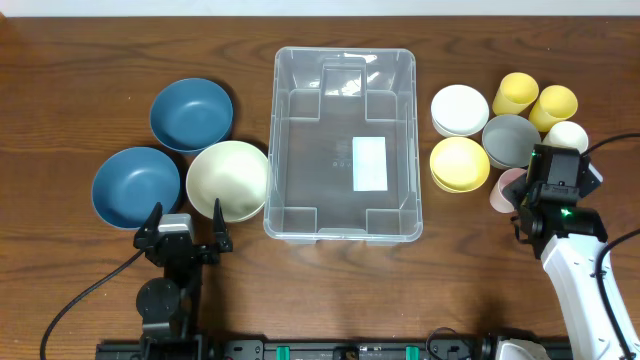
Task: Pack container
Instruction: 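Reach the left gripper down to the front blue bowl's rim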
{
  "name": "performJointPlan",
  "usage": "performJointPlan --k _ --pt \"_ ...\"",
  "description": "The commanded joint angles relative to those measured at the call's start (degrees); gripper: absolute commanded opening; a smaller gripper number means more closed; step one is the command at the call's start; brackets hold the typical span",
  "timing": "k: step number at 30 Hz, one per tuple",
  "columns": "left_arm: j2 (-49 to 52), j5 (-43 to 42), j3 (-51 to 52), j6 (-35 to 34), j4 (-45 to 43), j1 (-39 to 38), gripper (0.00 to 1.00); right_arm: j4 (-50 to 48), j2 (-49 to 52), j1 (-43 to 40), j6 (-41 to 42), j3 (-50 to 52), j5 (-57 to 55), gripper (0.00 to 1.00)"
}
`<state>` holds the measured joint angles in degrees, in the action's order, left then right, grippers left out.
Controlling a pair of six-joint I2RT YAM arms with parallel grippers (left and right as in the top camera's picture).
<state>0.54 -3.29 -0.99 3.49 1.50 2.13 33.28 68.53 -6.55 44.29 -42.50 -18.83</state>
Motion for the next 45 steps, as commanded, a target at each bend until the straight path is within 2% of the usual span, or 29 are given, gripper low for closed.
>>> performJointPlan --k 1,5,9,13,17,20,29,35,40,45 --pt "-0.2 -0.76 0.76 0.79 2.23 -0.28 0.98 0.13 -0.02 -0.96 -2.75 0.31 0.2 0.59" --pt "-0.2 -0.76 0.76 0.76 2.23 -0.28 0.98 -1.55 -1.07 -0.96 -8.68 0.15 0.35 0.62" --pt "-0.2 -0.76 0.76 0.76 2.23 -0.28 0.98 -4.17 -4.44 -0.9 -20.57 -1.73 6.93 0.63" --pt "-0.2 -0.79 0.76 0.76 2.23 -0.9 0.98 -8.94 -8.04 -0.9 -32.06 -3.3 18.56 0.72" --pt "-0.2 -0.76 0.76 0.76 2.23 -0.87 0.98 -14.21 -10.51 -0.9 -36.17 -3.32 23.37 0.86" --pt "-0.2 -0.76 0.76 0.76 2.23 -0.87 0.98 -16.74 -10.88 -0.9 -37.73 -3.32 23.67 0.99" --pt "-0.2 -0.79 0.76 0.76 1.77 -0.87 0.98 -15.1 -10.88 -0.9 -37.53 -3.3 23.76 0.99" --pt "-0.2 -0.79 0.76 -0.9 0.55 -0.87 0.98 -9.38 -10.88 -0.9 -37.53 -3.3 23.78 0.99" --pt "-0.2 -1.7 0.26 -0.96 -6.25 -0.87 0.98 -4.28 -10.86 -0.9 -37.53 -3.3 23.78 0.99" --pt "-0.15 -3.19 -4.94 -0.96 -4.87 -0.87 0.98 -0.61 -10.86 -0.9 -37.53 -3.3 23.78 0.99"
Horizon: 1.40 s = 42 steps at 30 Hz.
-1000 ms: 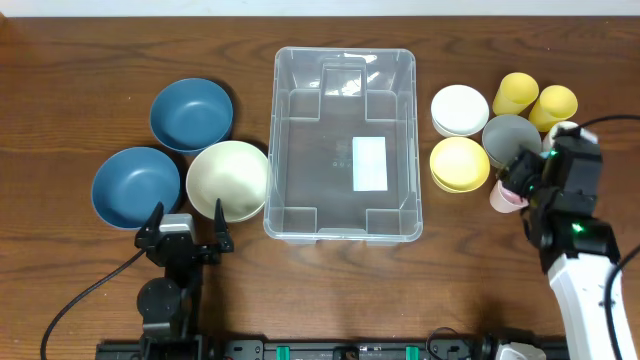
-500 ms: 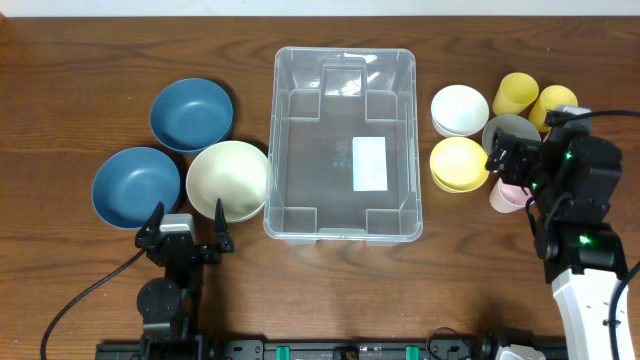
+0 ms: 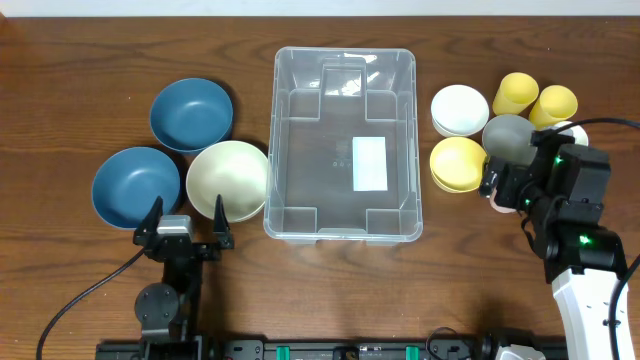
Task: Pack container
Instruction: 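Reach the left gripper down to the front blue bowl's rim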
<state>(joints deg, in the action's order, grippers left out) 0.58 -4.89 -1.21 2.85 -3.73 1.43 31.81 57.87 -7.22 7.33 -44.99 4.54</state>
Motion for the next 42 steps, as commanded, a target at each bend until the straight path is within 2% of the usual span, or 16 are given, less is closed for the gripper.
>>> performJointPlan --k 1,4,6,9,13,16,19,24,26,30,34,38,42 --pt "-0.07 -1.6 -6.67 -0.33 1.55 -0.17 0.98 1.29 -0.2 -0.22 -0.57 -0.81 0.42 0.99" --pt "1.18 -1.18 -13.55 -0.37 6.6 -0.17 0.98 1.95 -0.2 -0.22 -0.57 -0.81 0.42 0.99" --pt "3.74 2.21 -20.74 -2.38 12.2 -0.15 0.98 2.12 -0.2 -0.22 -0.57 -0.81 0.42 0.99" --pt "12.09 4.24 -35.19 -3.82 22.49 -0.17 0.98 2.14 -0.2 -0.22 -0.57 -0.81 0.42 0.99" --pt "26.56 -5.42 -55.41 -3.8 38.99 -0.17 0.98 2.29 -0.2 -0.22 -0.57 -0.81 0.42 0.99" --pt "35.3 -7.13 -66.23 -3.8 49.75 -0.17 0.98 2.29 -0.2 -0.22 -0.57 -0.81 0.42 0.99" --pt "39.21 -7.13 -69.22 -3.8 54.36 -0.17 0.98 2.32 -0.22 -0.22 -0.57 -0.81 0.42 0.99" --pt "41.81 -6.93 -69.2 -1.53 53.18 -0.17 0.98 2.29 -0.2 -0.22 -0.57 -0.81 0.42 0.99" --pt "42.53 -4.0 -69.2 -2.05 53.24 -0.15 0.98 2.32 -0.2 -0.22 -0.57 -0.81 0.42 0.99" --pt "43.67 11.32 -69.2 -12.48 55.21 0.04 0.98 2.32 -0.2 -0.22 -0.57 -0.81 0.42 0.99" --pt "44.26 20.96 -69.09 -22.67 57.9 1.95 0.98 2.29 -0.2 -0.22 -0.57 -0.81 0.42 0.99" --pt "44.5 26.8 -67.28 -32.72 58.97 5.95 0.98 2.29 -0.2 -0.22 -0.57 -0.81 0.42 0.99" --pt "45.4 27.45 -64.15 -41.09 58.93 11.56 0.98 2.29 -0.2 -0.22 -0.57 -0.81 0.42 0.99"
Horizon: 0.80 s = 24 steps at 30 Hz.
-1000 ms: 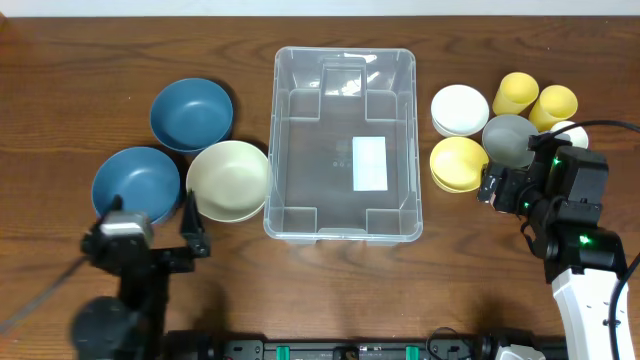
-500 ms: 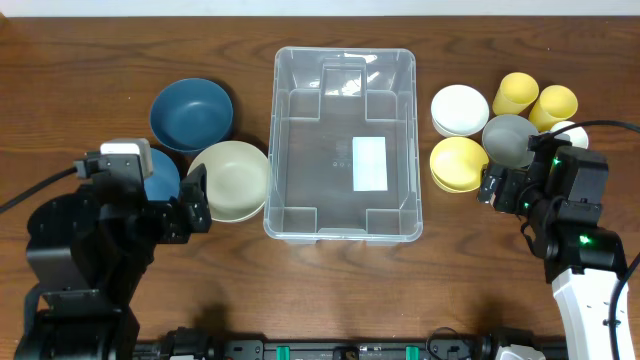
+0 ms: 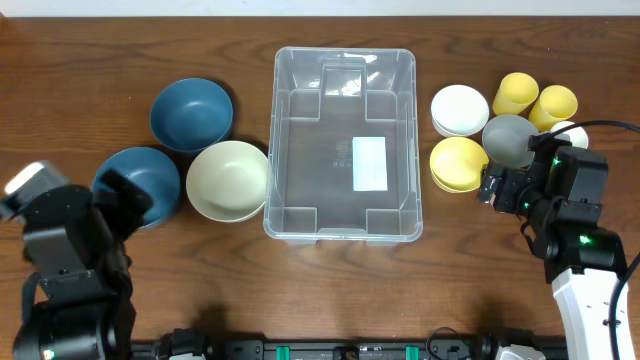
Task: Pack container
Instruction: 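Reach the left gripper down to the front blue bowl's rim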
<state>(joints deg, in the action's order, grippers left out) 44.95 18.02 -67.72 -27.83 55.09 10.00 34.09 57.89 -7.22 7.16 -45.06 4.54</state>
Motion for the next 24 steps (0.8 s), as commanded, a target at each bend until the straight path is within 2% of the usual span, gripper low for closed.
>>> performJointPlan --k 1,5,13,19,24 --pt "1.29 4.52 3.15 -11.63 -0.11 4.22 0.98 0.02 -0.22 -0.22 -0.39 -0.74 0.42 0.99" --pt "3.54 3.45 6.29 -14.05 -1.73 8.7 0.98 0.04 -0.22 -0.22 -0.39 -0.74 0.42 0.99" --pt "14.58 -6.54 7.89 -13.79 -5.86 18.12 0.98 0.04 -0.22 -0.22 -0.39 -0.74 0.42 0.99" --pt "23.41 -18.58 7.89 -8.92 -9.62 25.2 0.98 0.04 -0.24 -0.22 -0.39 -0.74 0.42 0.99" --pt "30.32 -25.51 7.91 -3.67 -11.54 29.62 0.98 0.04 -0.22 -0.22 -0.39 -0.74 0.42 0.99"
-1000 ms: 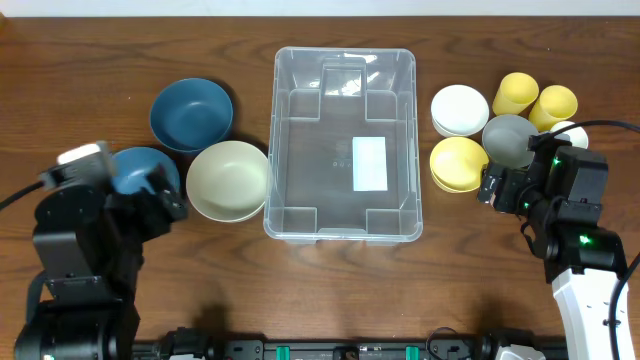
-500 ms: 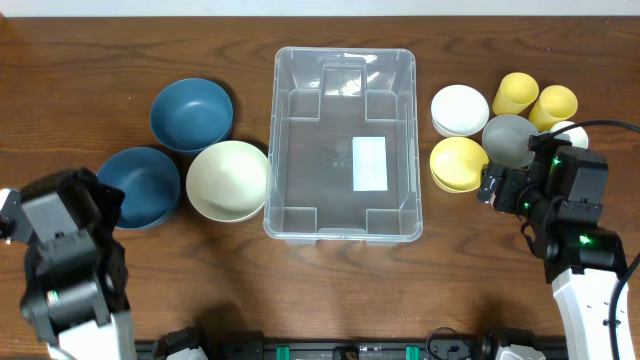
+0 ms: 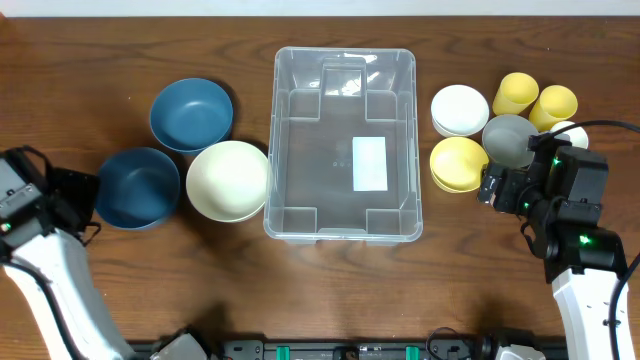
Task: Pack container
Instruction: 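Reach the left gripper down to the front blue bowl's rim, then grasp the front blue bowl rim with the left gripper and lift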
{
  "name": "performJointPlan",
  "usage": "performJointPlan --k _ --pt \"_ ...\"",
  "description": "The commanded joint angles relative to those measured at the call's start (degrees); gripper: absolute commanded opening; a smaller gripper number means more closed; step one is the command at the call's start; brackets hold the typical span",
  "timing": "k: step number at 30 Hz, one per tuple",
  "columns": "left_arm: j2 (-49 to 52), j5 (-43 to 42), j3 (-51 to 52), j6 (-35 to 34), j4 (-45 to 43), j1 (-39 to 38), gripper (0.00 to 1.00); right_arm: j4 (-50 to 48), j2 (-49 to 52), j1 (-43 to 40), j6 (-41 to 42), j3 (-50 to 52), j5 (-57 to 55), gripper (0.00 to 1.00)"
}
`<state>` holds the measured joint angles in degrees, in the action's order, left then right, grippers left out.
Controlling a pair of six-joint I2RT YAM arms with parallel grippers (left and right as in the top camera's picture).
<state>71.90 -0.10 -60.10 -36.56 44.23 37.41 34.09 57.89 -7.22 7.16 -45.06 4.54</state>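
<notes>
The clear plastic container (image 3: 300, 215) stands mid-table with only a white label inside. To its left are two blue bowls (image 3: 191, 113) (image 3: 140, 190) and a cream bowl (image 3: 228, 180). My left gripper (image 3: 88, 205) sits at the nearer blue bowl's left rim, and its fingers look spread. On the right, my right gripper (image 3: 492, 190) hangs low between the yellow plates (image 3: 455, 163) and the grey bowl (image 3: 508, 138). Its fingers are hidden under the wrist, and the pink cup is not visible.
White plates (image 3: 460, 108) lie at the back right. Two yellow cups (image 3: 516, 93) (image 3: 553, 103) and a white cup (image 3: 570, 130) stand behind my right arm. The table's front edge runs just below both arms.
My left arm has moved left and lower, and its gripper now sits at the nearer blue bowl's left rim. The right arm and all dishes are unchanged.
My left gripper first rested open at the front edge, while the right wrist hovered by a pink cup. The right gripper then moved left over that cup and stayed there. The left arm rose and swung left, and now reaches the nearer blue bowl.
</notes>
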Motion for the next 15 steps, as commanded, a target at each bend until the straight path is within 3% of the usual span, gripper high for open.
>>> performJointPlan --k 1,6,11,15 --pt "4.7 -8.61 0.28 6.03 -1.07 2.67 0.98 0.04 -0.22 -0.22 -0.39 -0.74 0.42 0.99" --pt "11.47 -11.04 0.26 7.91 -2.82 3.41 0.99 0.02 -0.22 -0.22 -0.39 -0.74 0.42 0.99" --pt "16.79 -11.1 0.28 9.6 -3.39 3.41 0.9 0.04 -0.22 -0.22 -0.39 -0.74 0.42 0.99" --pt "19.41 -11.04 0.28 9.62 -3.43 3.41 0.89 0.04 -0.22 -0.22 -0.39 -0.74 0.42 0.99"
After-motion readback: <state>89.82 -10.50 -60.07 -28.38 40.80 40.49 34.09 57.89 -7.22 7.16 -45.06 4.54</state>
